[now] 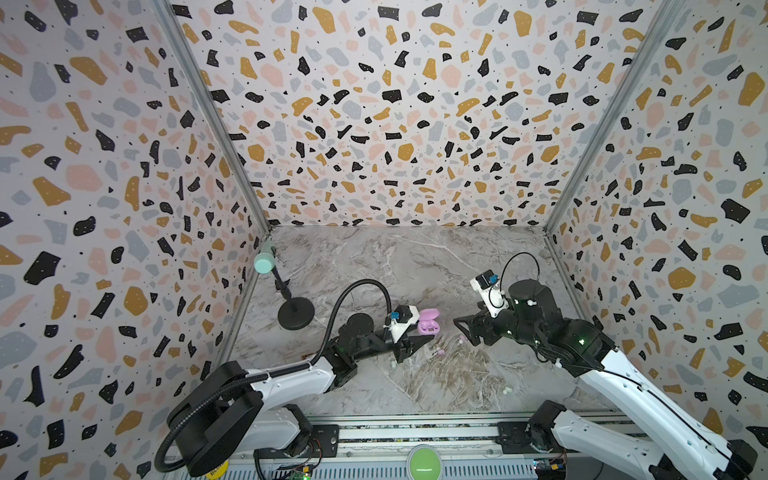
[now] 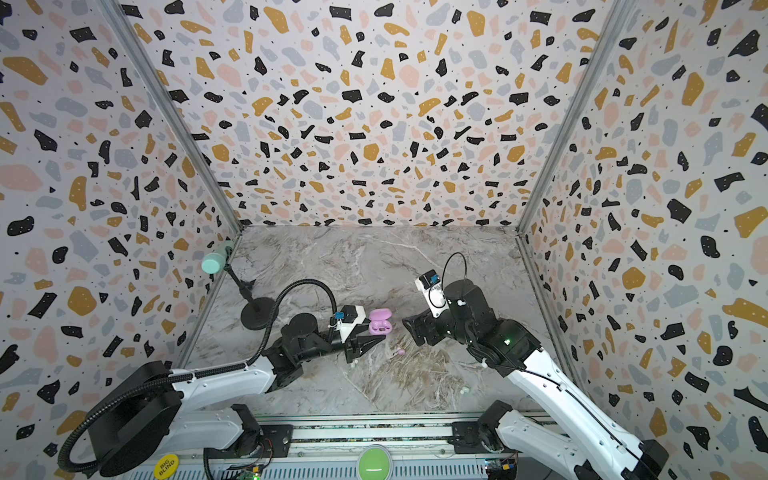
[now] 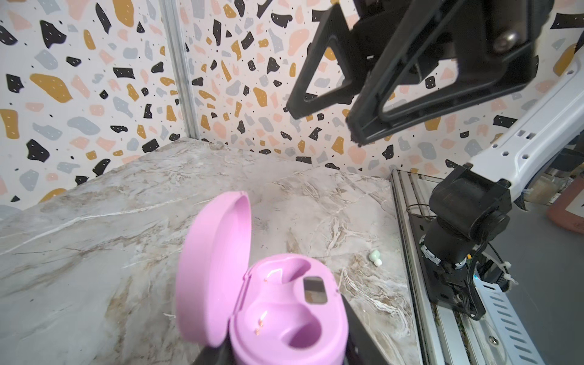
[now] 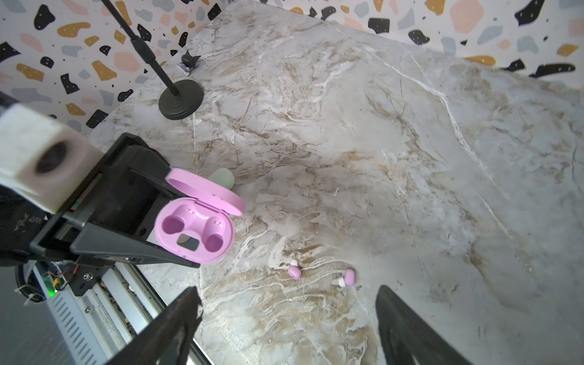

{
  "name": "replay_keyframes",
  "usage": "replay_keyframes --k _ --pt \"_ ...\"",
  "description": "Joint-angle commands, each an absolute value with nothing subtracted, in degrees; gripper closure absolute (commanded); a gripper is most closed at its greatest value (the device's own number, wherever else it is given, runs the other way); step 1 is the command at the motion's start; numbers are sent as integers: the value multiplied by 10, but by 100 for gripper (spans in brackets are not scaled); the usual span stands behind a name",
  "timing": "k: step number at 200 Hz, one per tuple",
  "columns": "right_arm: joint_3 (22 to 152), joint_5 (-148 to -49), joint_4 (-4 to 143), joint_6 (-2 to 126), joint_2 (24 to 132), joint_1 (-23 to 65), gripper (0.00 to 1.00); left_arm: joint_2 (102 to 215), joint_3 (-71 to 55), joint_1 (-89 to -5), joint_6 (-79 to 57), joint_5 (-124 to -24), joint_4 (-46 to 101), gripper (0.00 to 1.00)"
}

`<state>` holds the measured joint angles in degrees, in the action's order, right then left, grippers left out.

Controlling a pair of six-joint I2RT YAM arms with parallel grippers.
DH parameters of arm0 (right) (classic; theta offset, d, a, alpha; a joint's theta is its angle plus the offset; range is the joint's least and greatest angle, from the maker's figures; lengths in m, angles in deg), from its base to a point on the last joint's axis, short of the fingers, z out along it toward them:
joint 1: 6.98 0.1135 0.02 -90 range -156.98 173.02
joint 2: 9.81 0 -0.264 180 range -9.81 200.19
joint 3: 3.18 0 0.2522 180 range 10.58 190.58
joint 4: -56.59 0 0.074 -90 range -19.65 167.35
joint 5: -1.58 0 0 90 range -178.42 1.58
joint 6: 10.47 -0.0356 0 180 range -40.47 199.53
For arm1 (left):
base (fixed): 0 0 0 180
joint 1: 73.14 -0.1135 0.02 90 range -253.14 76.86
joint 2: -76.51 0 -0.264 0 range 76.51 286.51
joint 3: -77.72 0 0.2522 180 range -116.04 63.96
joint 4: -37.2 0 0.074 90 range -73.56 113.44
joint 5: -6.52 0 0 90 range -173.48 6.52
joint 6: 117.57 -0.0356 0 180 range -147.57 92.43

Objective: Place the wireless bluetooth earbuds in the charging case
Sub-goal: 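Pull the case lid open with the right gripper while the left holds the base, then move the right gripper over the pink earbuds on the table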

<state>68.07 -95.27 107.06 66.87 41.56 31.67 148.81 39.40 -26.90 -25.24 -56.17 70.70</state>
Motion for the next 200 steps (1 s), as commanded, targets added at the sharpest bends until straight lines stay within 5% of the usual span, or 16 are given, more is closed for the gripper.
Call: replay_keyframes --k 1,200 --pt "676 -985 1098 619 426 287 11 1471 406 -272 -246 -570 761 95" --pt "494 -1040 864 461 694 194 32 1423 438 -272 -240 -594 772 95"
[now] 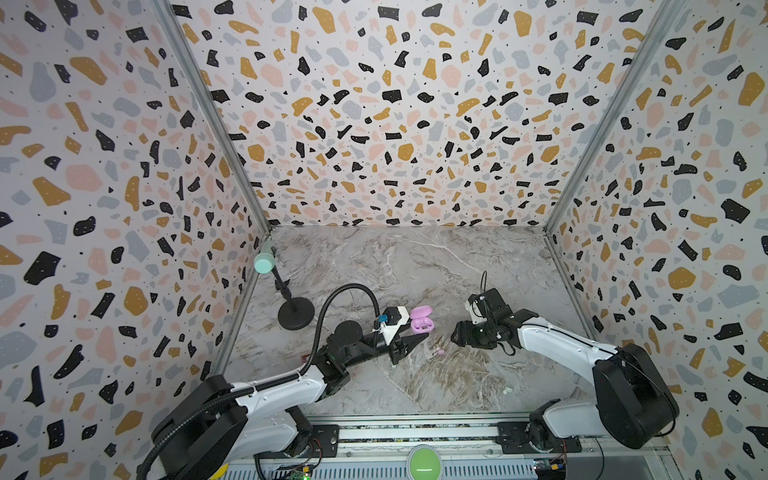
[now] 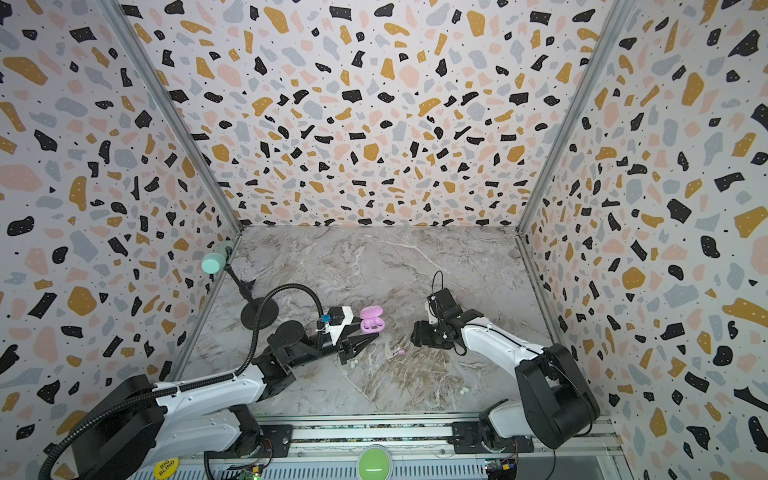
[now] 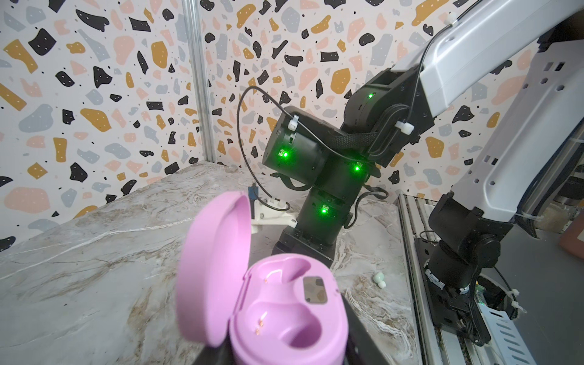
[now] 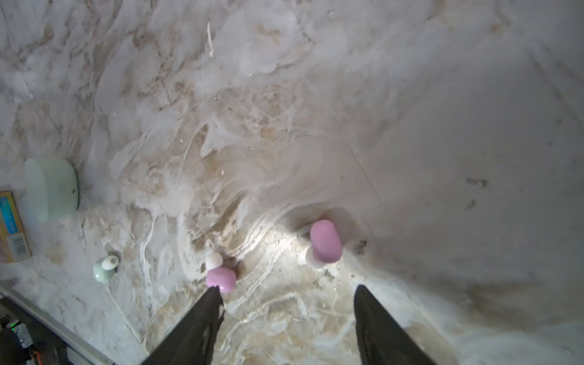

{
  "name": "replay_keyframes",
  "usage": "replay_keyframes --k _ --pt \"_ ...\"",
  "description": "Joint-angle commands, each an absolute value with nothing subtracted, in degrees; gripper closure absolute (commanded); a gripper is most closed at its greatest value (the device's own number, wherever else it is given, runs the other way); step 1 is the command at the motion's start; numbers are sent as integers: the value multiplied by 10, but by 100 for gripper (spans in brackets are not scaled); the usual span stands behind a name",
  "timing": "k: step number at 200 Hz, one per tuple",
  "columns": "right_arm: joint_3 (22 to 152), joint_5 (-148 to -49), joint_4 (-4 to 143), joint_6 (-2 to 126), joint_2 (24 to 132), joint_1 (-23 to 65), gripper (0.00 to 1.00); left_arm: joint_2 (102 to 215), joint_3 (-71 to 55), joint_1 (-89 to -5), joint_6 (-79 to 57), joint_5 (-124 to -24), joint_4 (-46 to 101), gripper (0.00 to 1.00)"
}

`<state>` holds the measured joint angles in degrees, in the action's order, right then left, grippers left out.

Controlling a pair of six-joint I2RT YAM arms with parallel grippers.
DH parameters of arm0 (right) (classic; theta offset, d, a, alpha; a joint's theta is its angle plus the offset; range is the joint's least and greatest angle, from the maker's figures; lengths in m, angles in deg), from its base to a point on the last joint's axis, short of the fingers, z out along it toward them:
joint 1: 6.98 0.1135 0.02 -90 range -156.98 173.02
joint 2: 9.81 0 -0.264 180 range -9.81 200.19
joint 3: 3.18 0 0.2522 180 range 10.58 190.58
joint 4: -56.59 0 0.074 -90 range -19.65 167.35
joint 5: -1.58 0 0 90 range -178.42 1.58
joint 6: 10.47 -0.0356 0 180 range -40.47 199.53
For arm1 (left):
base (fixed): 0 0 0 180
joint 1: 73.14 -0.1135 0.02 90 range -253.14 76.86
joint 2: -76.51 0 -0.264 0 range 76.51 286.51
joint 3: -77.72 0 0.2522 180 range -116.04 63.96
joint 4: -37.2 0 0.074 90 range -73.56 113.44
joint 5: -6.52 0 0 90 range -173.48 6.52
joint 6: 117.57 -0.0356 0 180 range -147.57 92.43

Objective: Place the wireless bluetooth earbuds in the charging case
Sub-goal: 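Move the right gripper over the pink earbuds on the table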

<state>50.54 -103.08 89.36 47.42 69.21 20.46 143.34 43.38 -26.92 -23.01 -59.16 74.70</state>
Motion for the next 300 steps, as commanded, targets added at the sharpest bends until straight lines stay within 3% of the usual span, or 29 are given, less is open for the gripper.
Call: replay_keyframes --k 1,100,198,300 --pt "493 -1040 864 461 695 194 32 1423 438 -272 -241 -594 772 95" --pt "486 -1078 820 455 741 185 32 1422 441 -272 -242 -595 773 95" --pt "514 -1104 835 439 717 196 32 1423 441 -272 -244 -597 770 95" --pt "548 -1085 855 442 728 218 32 1422 441 -273 -243 -597 766 95"
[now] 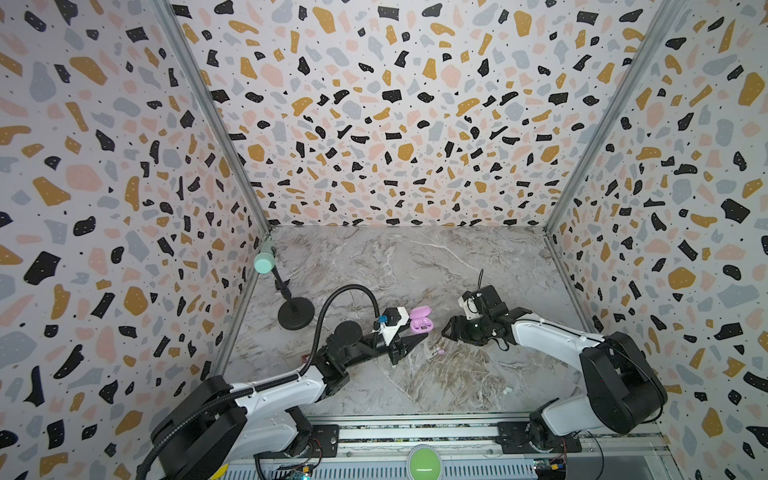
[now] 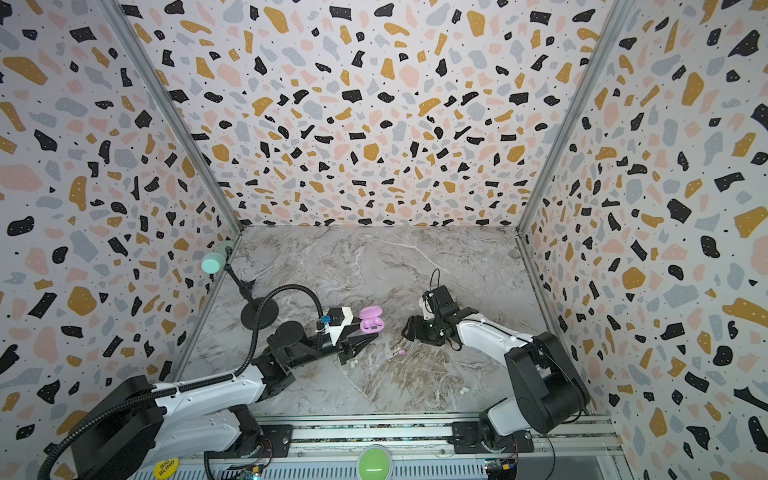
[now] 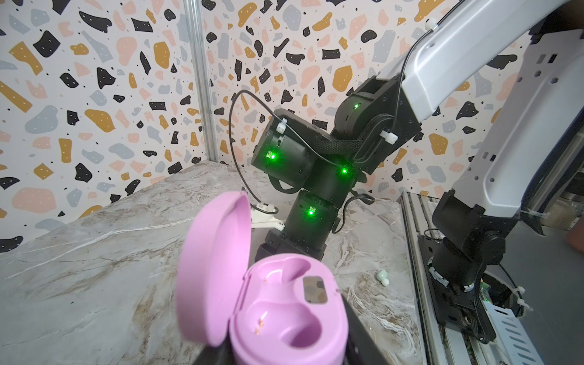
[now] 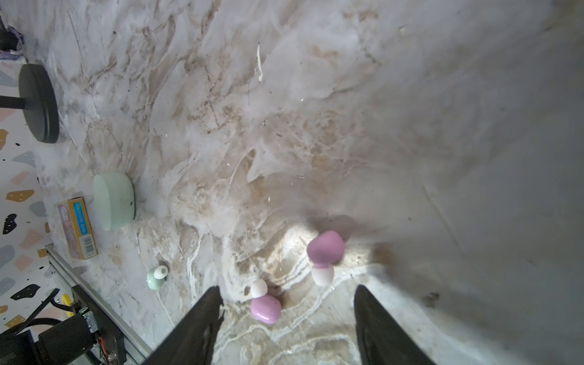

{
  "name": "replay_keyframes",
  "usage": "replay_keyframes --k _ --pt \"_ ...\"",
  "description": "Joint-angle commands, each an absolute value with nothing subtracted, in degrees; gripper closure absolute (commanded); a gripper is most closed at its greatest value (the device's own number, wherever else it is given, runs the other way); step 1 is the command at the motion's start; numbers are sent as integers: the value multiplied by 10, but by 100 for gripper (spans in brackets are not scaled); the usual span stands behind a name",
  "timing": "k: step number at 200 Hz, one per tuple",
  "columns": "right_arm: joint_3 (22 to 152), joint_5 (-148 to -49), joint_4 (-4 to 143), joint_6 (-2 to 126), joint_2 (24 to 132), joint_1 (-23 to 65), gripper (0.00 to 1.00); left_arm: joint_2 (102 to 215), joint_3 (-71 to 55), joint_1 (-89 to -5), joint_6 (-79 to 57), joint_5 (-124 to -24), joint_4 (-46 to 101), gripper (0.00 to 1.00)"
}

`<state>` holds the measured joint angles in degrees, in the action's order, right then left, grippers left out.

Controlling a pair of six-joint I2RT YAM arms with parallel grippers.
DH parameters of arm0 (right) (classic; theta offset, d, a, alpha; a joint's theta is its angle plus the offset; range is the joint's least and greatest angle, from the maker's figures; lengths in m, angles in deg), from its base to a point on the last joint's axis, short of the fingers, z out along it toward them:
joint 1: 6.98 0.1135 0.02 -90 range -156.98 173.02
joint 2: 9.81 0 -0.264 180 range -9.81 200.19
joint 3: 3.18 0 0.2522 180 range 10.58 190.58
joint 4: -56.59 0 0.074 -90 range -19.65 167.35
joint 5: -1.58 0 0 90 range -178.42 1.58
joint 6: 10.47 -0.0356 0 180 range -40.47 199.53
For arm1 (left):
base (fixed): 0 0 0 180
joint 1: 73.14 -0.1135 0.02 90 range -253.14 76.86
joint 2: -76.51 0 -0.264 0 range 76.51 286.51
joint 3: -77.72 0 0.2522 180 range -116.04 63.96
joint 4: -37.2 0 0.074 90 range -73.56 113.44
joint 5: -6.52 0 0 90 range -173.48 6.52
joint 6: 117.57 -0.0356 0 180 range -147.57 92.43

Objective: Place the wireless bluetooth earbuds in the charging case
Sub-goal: 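Move the right gripper over the pink earbuds on the table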

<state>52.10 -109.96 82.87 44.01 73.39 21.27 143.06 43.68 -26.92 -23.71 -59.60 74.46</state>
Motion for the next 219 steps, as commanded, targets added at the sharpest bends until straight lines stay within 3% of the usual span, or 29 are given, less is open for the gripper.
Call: replay_keyframes --k 1,68,219 --pt "549 -1084 856 443 728 218 32 1421 441 -273 -244 -597 766 95" --pt "580 -1024 900 452 755 220 39 1422 439 -272 -242 -597 766 95" --pt "620 -1021 898 466 834 246 40 1420 443 -272 -240 -601 772 95"
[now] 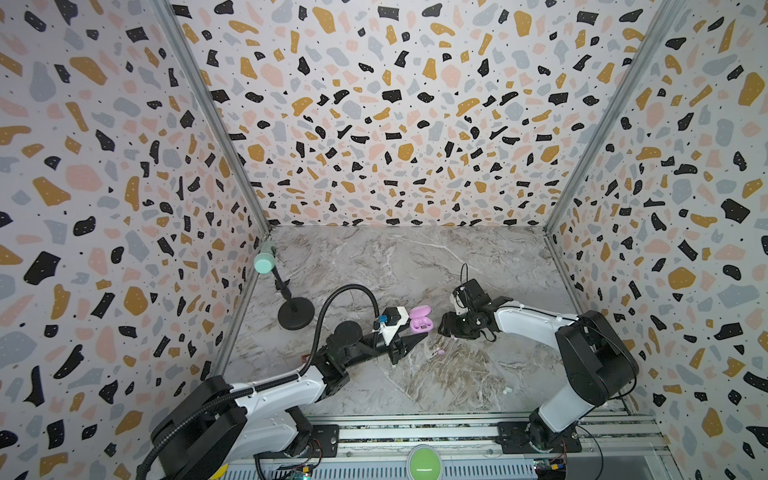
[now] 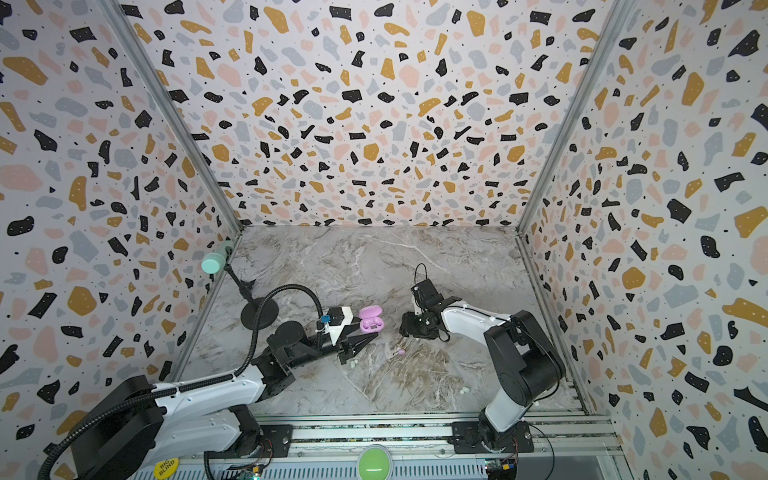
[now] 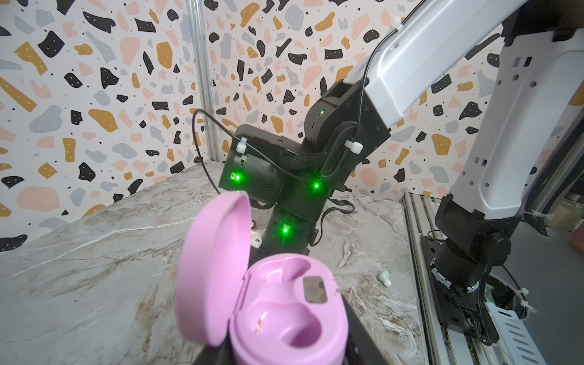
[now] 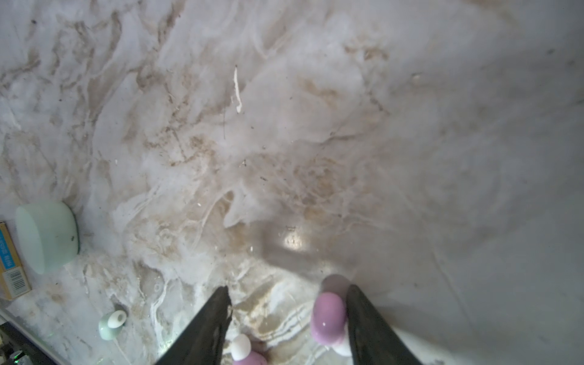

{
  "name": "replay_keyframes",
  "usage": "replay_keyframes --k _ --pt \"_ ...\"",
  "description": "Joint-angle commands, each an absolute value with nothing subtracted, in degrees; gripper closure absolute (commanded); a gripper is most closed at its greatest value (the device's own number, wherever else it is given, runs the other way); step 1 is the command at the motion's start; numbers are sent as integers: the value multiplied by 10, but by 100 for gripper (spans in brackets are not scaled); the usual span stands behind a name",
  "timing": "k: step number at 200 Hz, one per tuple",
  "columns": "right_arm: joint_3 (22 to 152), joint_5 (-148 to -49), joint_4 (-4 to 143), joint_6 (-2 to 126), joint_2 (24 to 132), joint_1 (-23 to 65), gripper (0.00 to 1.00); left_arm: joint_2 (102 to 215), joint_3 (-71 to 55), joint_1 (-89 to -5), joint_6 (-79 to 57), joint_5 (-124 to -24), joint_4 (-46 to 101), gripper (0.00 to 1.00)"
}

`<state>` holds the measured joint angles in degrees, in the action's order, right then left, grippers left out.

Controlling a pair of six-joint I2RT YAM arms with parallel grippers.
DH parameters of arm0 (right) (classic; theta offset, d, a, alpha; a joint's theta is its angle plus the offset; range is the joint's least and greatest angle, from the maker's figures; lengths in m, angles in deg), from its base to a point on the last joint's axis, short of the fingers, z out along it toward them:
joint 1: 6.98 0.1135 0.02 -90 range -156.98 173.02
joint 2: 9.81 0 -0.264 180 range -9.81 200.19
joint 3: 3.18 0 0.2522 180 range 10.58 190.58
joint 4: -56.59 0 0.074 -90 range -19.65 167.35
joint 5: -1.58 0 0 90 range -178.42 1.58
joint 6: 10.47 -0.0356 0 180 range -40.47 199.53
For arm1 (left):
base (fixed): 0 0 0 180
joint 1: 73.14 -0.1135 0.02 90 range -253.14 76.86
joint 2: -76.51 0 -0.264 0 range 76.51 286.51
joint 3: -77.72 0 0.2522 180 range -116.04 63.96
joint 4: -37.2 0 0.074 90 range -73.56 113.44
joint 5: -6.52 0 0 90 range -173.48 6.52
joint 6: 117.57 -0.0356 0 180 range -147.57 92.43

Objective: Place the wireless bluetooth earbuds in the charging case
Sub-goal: 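Move the right gripper over the pink earbuds on the table, then lower the right gripper and close it on a pink earbud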

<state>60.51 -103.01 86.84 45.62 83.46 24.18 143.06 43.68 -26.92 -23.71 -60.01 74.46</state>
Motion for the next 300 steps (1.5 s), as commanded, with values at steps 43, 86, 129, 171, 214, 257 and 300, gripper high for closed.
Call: replay_keyframes --k 43,86,129,171,214,257,300 --pt "646 -969 948 484 832 246 41 1420 444 -272 -240 -601 773 94" --pt "686 -938 1002 510 847 249 49 1420 444 -272 -240 -601 773 94" --pt "707 -928 1028 517 865 260 55 1419 444 -272 -241 -602 771 94" --pt "718 -925 1035 518 877 270 59 1420 444 -273 -242 -603 771 94" --pt "723 -922 1036 518 889 276 62 1418 444 -272 -242 -603 770 94" --pt "723 -913 1040 518 896 278 65 1418 445 -273 -242 -604 772 94" --pt "722 -900 1046 521 911 287 70 1416 446 -273 -242 -605 772 94"
